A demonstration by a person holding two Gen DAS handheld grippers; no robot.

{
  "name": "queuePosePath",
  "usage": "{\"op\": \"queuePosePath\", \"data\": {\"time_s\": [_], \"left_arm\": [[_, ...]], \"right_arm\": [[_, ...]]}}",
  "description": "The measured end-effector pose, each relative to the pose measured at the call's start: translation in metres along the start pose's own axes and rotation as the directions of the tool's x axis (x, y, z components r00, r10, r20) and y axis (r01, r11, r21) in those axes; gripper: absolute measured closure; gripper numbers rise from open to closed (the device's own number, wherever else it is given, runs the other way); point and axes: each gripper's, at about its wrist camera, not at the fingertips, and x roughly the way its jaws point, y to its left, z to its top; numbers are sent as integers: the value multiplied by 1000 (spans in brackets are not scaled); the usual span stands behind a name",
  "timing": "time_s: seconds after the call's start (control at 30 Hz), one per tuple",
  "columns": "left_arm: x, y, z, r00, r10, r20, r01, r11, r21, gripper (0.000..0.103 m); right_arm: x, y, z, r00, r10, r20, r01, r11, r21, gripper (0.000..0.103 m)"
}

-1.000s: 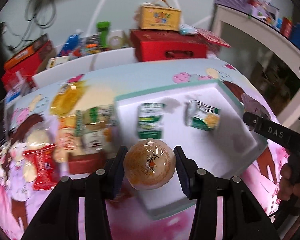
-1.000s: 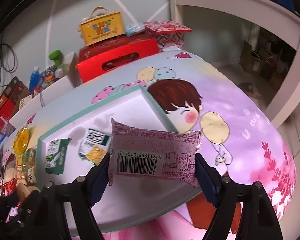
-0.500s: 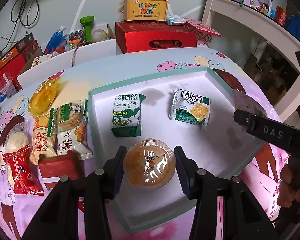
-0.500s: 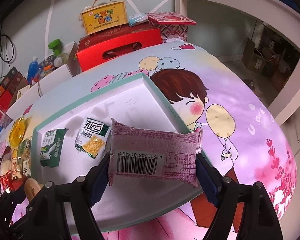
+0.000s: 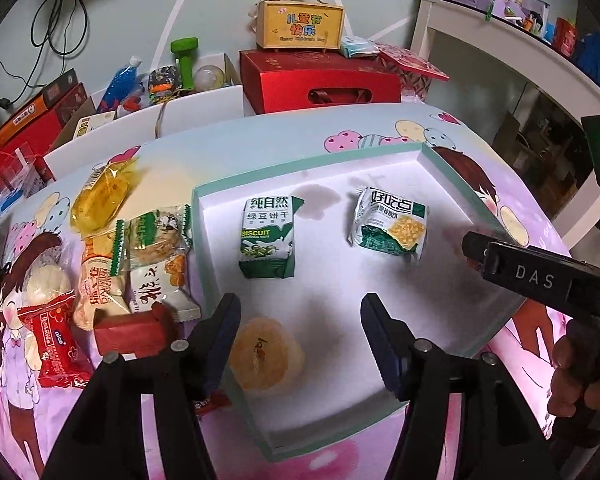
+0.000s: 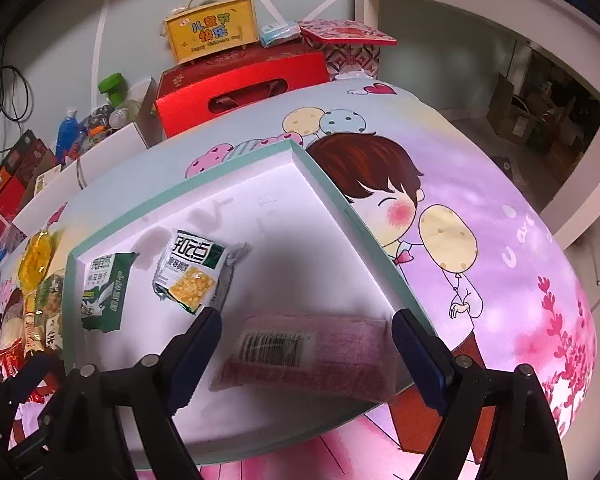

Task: Organize snacks
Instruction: 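Carry the jelly cup and pink pastry into the tray and open both tools, then lift both open tools out of the tray toward the snack pile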

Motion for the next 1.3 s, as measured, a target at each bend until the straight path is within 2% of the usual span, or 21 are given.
{"op": "queuePosePath", "data": {"time_s": [0.07, 0.1, 0.17, 0.37, 0.43, 0.47, 0.67, 0.97, 1.17, 1.3], "left_arm": [[-1, 2, 0, 1000, 9, 4, -9, 1000, -3, 37], [-1, 2, 1, 1000, 15, 5, -15, 1000, -4, 33], [-2, 4, 1, 1000, 27, 8, -27, 1000, -7, 33], [-1, 11, 1, 999, 49, 5, -49, 999, -23, 32], [-1, 13, 1, 998, 61, 5, -61, 998, -25, 23], [-1, 13, 1, 998, 70, 9, -69, 997, -26, 14], [-3, 16, 1, 994, 104, 37, -104, 994, -20, 6], [-5, 20, 2, 992, 108, 62, -106, 994, -33, 1], [-2, 29, 1, 996, 78, 34, -75, 993, -88, 1], [-8, 32, 2, 997, 58, 47, -53, 993, -107, 1]], "right_arm": [[0, 1, 0, 1000, 2, 2, -2, 1000, -3, 13], [1, 1, 0, 1000, 0, 0, 0, 1000, -3, 8], [2, 1, 0, 1000, -8, -1, 8, 1000, -1, 0], [2, -1, 0, 1000, -7, 8, 7, 1000, 7, 0], [2, 0, 0, 1000, -2, 10, 2, 1000, 7, 0], [2, 0, 0, 1000, -1, 12, 0, 1000, 6, 0], [1, 0, 0, 1000, 1, 16, -1, 1000, 12, 0], [0, 0, 1, 1000, 0, 18, -1, 1000, 9, 0], [-2, 5, 1, 1000, 2, 30, -1, 1000, -5, 0], [-9, 12, 2, 998, 11, 65, -9, 1000, -22, 0]]}}
